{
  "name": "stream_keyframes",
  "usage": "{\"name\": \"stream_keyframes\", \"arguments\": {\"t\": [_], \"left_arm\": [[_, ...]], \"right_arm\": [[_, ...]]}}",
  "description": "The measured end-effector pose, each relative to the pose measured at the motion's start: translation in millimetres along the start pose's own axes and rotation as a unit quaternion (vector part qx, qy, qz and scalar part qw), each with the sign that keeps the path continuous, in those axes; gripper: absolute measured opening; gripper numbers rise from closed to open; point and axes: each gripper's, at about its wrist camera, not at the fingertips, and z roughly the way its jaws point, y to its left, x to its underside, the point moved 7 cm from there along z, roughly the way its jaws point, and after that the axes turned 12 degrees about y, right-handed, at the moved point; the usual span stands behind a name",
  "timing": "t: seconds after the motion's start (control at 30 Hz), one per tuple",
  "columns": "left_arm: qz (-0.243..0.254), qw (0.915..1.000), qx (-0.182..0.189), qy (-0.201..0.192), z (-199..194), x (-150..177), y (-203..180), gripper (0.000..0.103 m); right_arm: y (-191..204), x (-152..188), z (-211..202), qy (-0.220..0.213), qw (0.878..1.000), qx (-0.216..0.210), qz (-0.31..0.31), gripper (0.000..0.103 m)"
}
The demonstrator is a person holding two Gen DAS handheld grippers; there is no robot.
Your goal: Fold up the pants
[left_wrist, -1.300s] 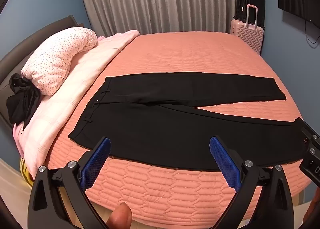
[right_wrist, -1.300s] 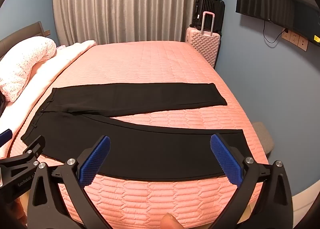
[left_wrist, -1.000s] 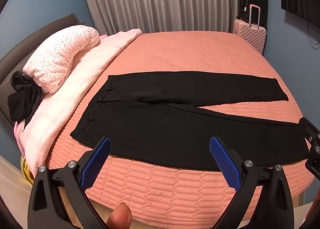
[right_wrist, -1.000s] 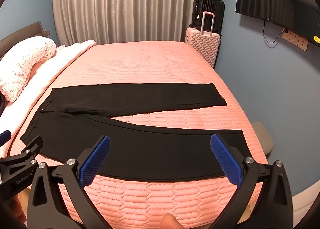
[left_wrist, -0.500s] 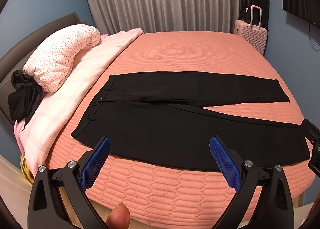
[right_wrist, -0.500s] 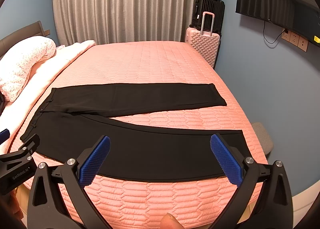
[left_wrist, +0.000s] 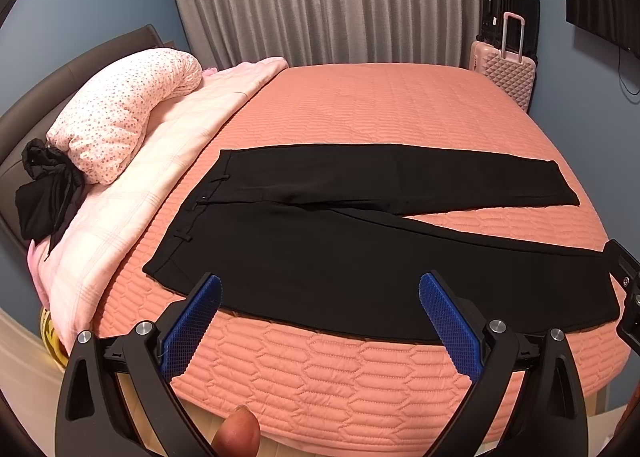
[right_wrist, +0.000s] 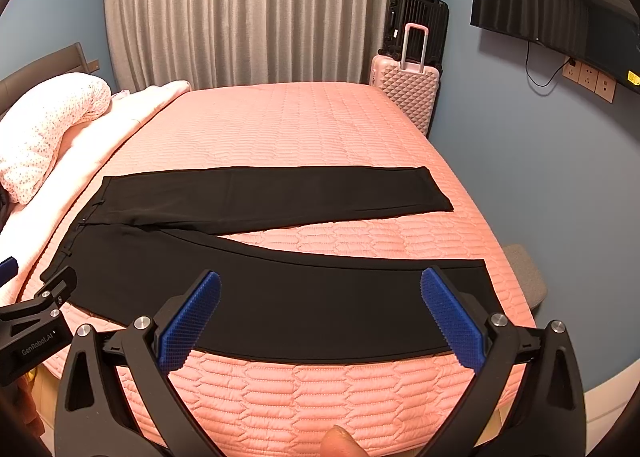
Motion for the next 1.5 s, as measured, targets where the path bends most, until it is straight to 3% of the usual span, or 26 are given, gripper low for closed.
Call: {"name": "stream_keyframes", "arguments": {"t": [1.5], "left_arm": [[0.001,1.0000,0.000,0.000,-6.5,-6.3,-0.7,0.098]], "right_arm": [[-2.8,-4.7,-3.4,-0.001,1.000,0.001,0.005,0.098]]}}
